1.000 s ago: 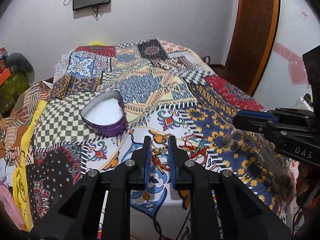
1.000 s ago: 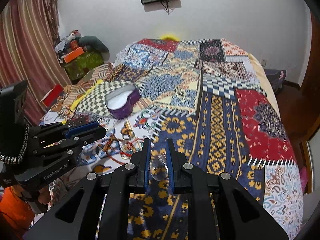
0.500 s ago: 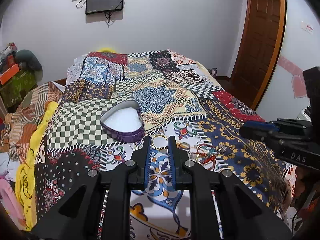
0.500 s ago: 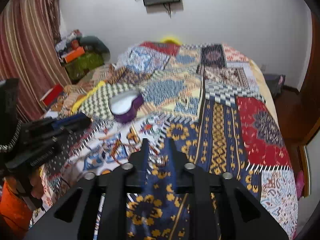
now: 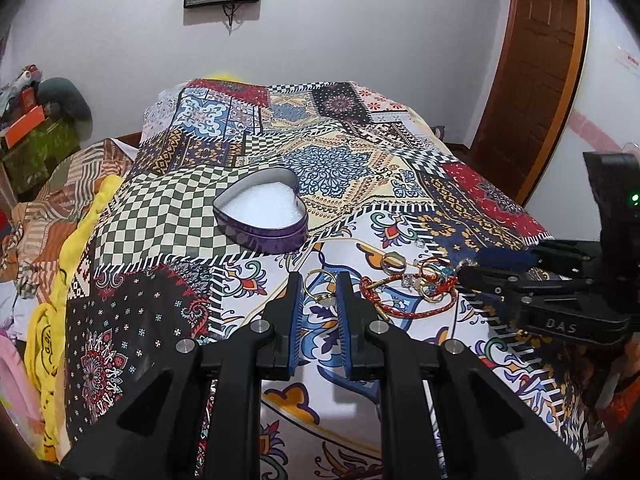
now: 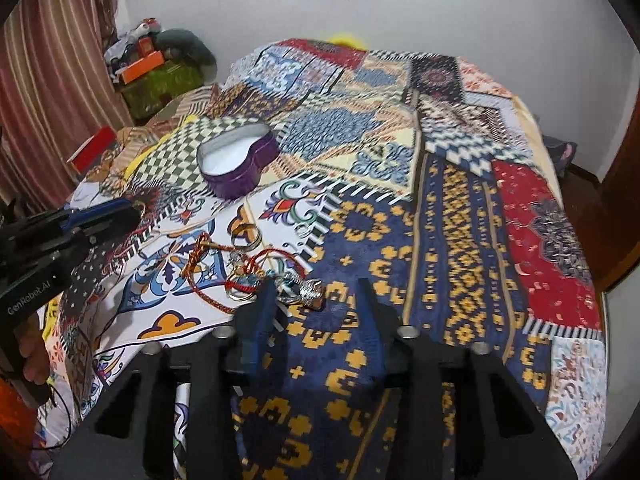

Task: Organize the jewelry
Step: 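Grasp a gold ring with the left tool while the right tool grasps a silver ring, then carry both rings into the heart tin and open both tools to release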

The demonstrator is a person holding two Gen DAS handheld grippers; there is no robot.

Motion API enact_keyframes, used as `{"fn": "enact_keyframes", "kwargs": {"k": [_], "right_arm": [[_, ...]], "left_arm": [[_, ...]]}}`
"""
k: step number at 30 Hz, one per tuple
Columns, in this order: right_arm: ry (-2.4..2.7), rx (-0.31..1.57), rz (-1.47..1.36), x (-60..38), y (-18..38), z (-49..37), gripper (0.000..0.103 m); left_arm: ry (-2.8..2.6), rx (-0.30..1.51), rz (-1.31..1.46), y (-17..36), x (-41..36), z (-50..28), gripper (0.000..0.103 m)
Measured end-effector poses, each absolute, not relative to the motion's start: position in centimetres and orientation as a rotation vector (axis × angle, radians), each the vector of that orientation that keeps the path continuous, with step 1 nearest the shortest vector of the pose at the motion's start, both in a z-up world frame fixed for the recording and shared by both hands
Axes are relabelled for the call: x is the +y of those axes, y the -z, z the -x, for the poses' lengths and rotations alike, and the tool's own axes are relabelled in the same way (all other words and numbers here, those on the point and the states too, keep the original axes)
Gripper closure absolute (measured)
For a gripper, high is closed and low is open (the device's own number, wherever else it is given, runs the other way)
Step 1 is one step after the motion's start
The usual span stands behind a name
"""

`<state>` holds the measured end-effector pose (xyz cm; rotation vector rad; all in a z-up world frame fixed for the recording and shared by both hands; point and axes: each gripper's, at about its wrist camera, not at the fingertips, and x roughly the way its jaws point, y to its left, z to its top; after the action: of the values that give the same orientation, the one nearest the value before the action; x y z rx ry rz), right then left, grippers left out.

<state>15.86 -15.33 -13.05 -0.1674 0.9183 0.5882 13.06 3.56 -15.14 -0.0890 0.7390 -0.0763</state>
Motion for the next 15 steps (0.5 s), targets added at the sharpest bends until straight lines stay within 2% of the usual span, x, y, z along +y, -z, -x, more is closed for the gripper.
{"fn": "enact_keyframes", "kwargs": {"k": [5,15], "right_arm": [[-0.605,0.915,0.172,-15.2,13.2,-16.2,0.088],[-0.601,0.865,0.157,-15.1,11.1,-16.0,0.089]], "left_arm": [[0.075,0.739,0.096,15.2,3.7,-13.2,0.088],[0.074,0.717,0.096,14.5,3.8,-13.3,0.088]]}}
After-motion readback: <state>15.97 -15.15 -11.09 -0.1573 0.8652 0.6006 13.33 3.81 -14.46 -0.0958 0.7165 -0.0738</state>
